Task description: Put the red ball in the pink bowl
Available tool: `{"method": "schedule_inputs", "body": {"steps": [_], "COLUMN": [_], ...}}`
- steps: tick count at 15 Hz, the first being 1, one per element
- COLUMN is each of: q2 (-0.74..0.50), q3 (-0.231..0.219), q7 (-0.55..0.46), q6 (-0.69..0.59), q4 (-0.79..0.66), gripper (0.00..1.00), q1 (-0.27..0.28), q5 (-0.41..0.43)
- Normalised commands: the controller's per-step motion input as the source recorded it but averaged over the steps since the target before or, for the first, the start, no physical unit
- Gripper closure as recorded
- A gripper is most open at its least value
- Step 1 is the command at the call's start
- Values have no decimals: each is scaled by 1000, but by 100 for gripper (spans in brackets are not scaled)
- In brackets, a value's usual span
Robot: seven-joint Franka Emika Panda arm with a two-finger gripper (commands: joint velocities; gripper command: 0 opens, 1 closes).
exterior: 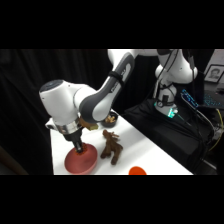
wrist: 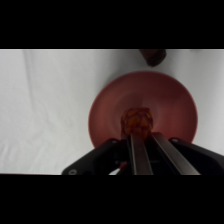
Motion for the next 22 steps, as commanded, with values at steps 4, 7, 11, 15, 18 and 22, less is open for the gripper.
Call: {"method": "schedule_inputs", "body": {"steps": [4, 7, 11, 15, 18, 22], "q2": [174, 109, -31, -251, -349, -394], "q3": [22, 30, 12, -2, 13, 22], "q7": [-158, -172, -145, -104, -95, -98], "q6": [-60, -129, -227, -312, -288, -252], "q4": [264, 243, 166, 3, -94, -171], "gripper": [58, 34, 2, 0, 0, 0], "q1": [-11, -11, 11, 33, 20, 6], "q5": [105, 108, 81, 58, 70, 74]}}
